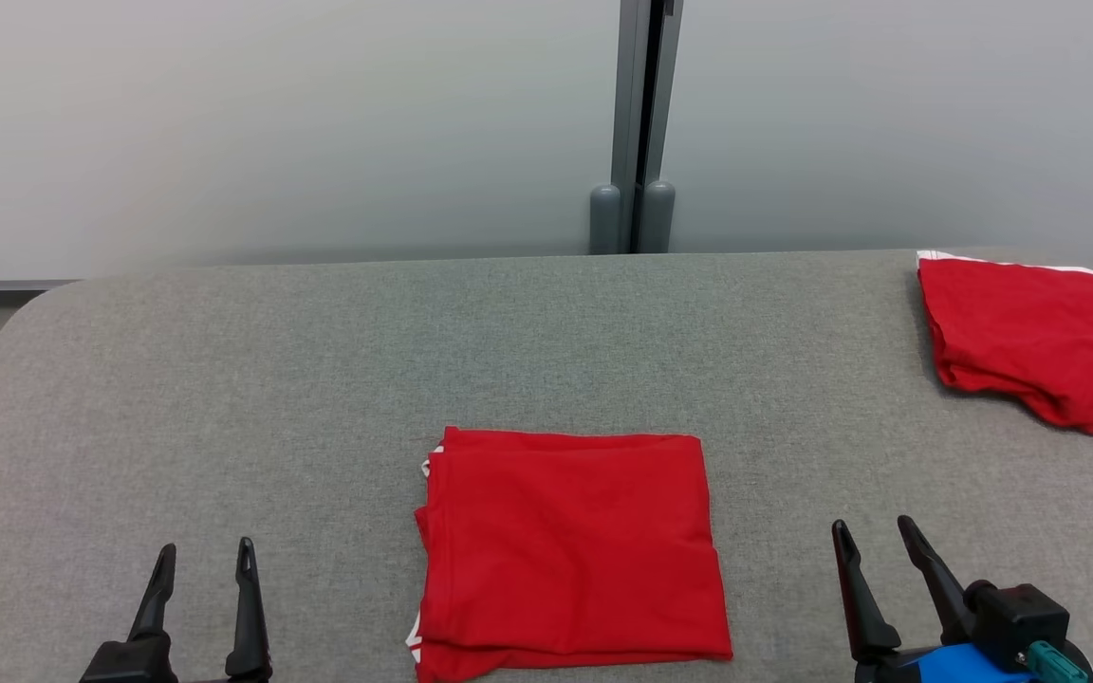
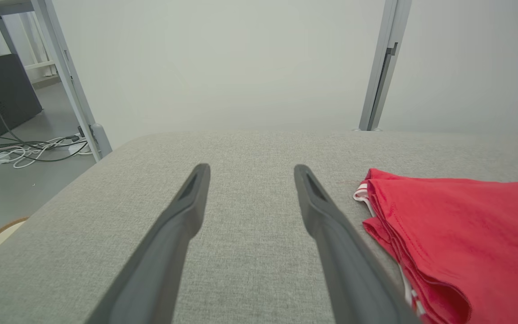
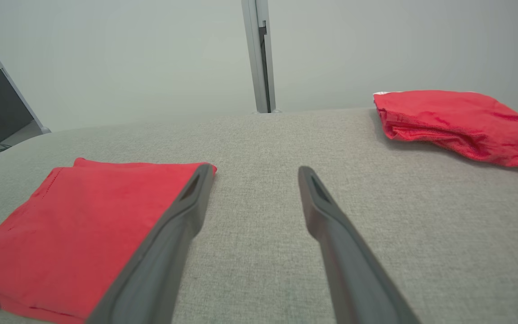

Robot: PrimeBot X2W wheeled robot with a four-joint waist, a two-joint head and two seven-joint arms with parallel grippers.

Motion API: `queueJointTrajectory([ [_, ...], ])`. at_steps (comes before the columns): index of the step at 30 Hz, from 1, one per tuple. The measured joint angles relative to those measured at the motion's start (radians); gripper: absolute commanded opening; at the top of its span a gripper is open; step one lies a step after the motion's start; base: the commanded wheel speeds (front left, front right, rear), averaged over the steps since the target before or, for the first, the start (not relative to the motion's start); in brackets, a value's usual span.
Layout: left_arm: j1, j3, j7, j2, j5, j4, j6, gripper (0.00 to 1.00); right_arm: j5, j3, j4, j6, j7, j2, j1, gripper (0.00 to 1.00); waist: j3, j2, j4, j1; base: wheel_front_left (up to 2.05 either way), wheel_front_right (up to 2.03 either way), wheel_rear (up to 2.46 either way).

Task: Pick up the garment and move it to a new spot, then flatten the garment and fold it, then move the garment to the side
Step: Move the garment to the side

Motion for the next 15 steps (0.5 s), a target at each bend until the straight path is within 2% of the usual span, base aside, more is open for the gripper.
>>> queueJointTrajectory([
  [15, -0.003, -0.024, 0.000, 0.016, -0.011, -0.008, -0.016, 1.00, -0.012, -0.020, 0.002, 0.000, 0.000, 0.000, 0.000, 1.00, -0.002, 0.0000, 0.003, 0.0001, 0.00, 0.00, 0.00],
])
